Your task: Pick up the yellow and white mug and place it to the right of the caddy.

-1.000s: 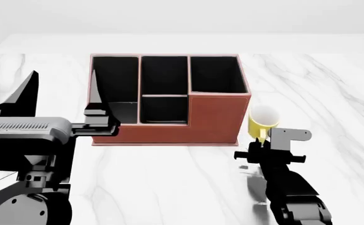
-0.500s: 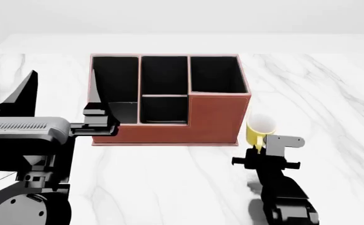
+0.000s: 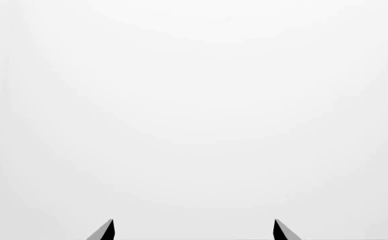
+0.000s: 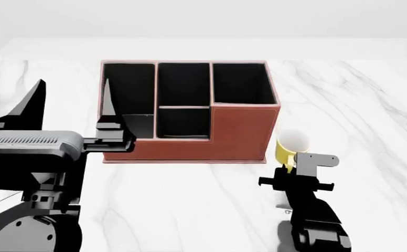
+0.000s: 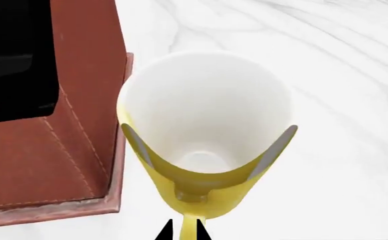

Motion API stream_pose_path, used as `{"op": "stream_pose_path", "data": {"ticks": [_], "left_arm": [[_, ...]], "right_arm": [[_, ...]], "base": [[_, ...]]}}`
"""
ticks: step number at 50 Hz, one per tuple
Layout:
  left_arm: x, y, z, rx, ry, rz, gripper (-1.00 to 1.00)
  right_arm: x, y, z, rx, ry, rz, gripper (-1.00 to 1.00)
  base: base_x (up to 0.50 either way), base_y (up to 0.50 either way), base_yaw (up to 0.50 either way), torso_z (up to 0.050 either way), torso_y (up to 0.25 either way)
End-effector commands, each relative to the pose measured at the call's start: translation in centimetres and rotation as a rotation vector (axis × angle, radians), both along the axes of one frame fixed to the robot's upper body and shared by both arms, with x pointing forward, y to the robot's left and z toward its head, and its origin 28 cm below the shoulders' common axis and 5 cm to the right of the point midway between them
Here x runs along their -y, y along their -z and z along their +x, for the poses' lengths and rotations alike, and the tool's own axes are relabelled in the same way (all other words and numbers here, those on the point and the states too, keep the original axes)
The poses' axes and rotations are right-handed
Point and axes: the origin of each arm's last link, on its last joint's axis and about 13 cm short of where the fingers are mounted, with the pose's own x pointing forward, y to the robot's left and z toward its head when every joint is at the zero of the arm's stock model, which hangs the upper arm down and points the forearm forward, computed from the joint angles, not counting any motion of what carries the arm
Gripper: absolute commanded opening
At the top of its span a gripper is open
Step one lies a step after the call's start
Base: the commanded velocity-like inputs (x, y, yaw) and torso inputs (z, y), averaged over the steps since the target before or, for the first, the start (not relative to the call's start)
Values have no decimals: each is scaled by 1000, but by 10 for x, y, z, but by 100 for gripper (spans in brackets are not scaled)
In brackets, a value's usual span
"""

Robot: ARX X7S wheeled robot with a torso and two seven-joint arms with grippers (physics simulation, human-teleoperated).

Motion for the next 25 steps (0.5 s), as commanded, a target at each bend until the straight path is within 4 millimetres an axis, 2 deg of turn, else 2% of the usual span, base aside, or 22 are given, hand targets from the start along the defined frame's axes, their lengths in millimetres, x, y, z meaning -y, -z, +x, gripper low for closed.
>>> {"op": "stream_pose_path", "data": {"ticks": [1, 2, 25], "left_arm": [[1, 1, 1, -4, 1, 5, 100], [1, 1, 1, -4, 1, 5, 100], [0, 0, 0, -1, 1, 2, 100]], "right_arm": [[0, 1, 0, -14, 6, -7, -100], [0, 1, 0, -16, 9, -12, 100], [3, 4, -3, -8, 13, -12, 100]], "base": [[0, 0, 0, 0, 0], [0, 0, 0, 0, 0], [0, 0, 0, 0, 0]]}}
